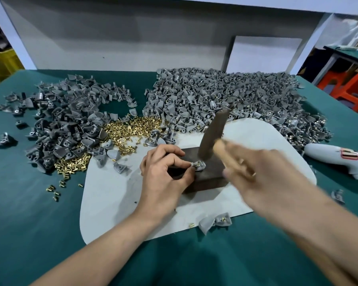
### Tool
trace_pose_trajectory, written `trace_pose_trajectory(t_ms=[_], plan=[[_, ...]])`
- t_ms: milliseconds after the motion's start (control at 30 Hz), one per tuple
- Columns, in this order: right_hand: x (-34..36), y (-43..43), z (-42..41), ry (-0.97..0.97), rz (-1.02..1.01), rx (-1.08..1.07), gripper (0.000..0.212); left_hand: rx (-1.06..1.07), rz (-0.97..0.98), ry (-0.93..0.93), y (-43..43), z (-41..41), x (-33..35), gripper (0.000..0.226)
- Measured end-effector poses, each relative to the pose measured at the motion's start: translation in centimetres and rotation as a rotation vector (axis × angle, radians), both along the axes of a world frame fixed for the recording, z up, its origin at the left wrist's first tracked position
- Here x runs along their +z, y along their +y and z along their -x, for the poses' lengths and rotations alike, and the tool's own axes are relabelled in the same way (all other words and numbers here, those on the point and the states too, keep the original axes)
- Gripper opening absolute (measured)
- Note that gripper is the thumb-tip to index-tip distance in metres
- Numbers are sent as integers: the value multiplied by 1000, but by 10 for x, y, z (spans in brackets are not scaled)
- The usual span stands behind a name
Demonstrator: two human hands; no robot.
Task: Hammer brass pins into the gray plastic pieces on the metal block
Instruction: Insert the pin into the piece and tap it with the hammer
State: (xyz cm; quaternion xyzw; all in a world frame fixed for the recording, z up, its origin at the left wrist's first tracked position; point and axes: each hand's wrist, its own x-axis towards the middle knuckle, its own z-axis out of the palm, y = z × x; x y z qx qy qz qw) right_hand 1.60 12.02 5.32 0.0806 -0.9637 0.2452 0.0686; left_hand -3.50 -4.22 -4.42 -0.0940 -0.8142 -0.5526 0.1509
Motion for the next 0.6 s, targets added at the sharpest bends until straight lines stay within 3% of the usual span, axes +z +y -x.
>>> trace_pose_trajectory(t_ms=[67, 167, 267, 600], plan=[[-3, 0, -1, -38, -19, 21, 28, -4, 1, 4, 0, -1, -1, 26], [4, 1, 4, 75, 18, 8, 22, -7, -8, -3, 0, -1, 2, 27], [-1, -5, 6, -44, -45, 46, 26, -23, -7, 13, 0, -1, 2, 28], [0, -3, 6, 9, 3, 30, 28, -15, -27, 11, 0, -1, 3, 28]])
